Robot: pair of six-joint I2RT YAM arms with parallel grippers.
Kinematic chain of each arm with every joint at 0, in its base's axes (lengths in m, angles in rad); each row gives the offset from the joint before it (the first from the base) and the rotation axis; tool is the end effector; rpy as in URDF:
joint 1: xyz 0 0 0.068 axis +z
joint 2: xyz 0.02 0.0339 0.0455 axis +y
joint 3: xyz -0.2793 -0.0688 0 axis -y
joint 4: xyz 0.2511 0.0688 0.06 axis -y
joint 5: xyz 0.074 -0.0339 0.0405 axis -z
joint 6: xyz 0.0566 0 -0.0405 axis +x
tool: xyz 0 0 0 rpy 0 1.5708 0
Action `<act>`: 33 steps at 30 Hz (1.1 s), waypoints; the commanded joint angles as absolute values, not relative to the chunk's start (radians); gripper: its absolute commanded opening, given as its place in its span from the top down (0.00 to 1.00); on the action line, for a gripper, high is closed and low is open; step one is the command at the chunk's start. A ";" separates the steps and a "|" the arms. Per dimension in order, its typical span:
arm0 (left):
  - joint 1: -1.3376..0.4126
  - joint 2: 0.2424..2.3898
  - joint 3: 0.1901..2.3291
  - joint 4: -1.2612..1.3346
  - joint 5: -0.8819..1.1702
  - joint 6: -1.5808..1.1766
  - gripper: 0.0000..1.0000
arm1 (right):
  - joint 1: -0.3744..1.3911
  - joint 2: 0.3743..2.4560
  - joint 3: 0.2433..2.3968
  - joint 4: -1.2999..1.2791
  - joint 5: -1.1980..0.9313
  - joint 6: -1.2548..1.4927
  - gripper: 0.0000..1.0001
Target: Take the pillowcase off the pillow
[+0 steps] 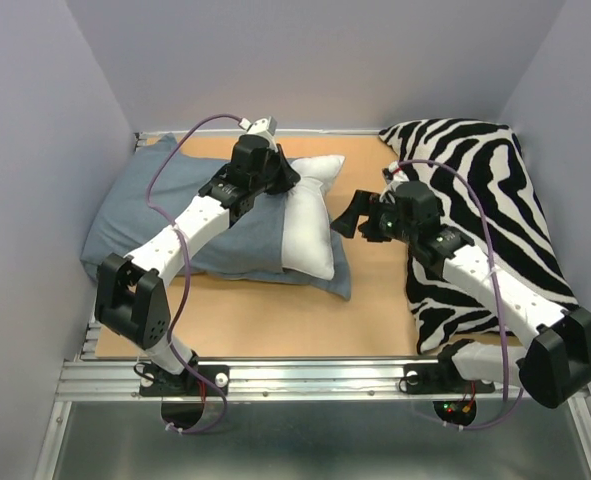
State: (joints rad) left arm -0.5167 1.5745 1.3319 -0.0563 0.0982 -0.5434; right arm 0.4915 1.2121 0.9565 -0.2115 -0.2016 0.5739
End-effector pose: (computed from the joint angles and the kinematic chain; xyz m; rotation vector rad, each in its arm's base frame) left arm 0.3483 -0.2043 0.3523 0.0447 1.9510 -0.8106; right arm 0.2553 0.1495 0.3113 -0.0449 2.1412 0.8546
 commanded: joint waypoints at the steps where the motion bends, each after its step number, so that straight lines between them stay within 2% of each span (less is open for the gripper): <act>1: -0.561 1.535 1.327 0.061 0.110 -0.557 1.00 | 0.489 1.181 0.821 0.148 -0.388 0.664 0.00; 10: -0.600 1.577 1.328 0.086 0.127 -0.577 1.00 | 0.488 1.186 0.504 0.709 -0.452 0.966 0.00; 13: -0.617 1.598 1.327 0.097 0.129 -0.584 1.00 | 0.488 1.206 0.460 0.837 -0.448 1.012 0.00; 20: -0.664 1.646 1.333 0.115 0.137 -0.603 1.00 | 0.489 1.241 0.456 0.926 -0.425 1.038 0.00; 30: -0.719 1.646 1.354 0.126 0.129 -0.615 1.00 | 0.489 1.373 0.449 0.917 -0.402 1.028 0.00; 33: -0.752 1.651 1.356 0.124 0.124 -0.623 1.00 | 0.491 1.387 0.491 0.840 -0.385 0.990 0.00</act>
State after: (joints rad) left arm -0.6827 1.6634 1.3273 0.0456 0.0566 -0.5869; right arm 0.4919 1.3701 0.4576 0.8238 -0.4267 1.0363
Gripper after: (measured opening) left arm 0.040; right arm 0.999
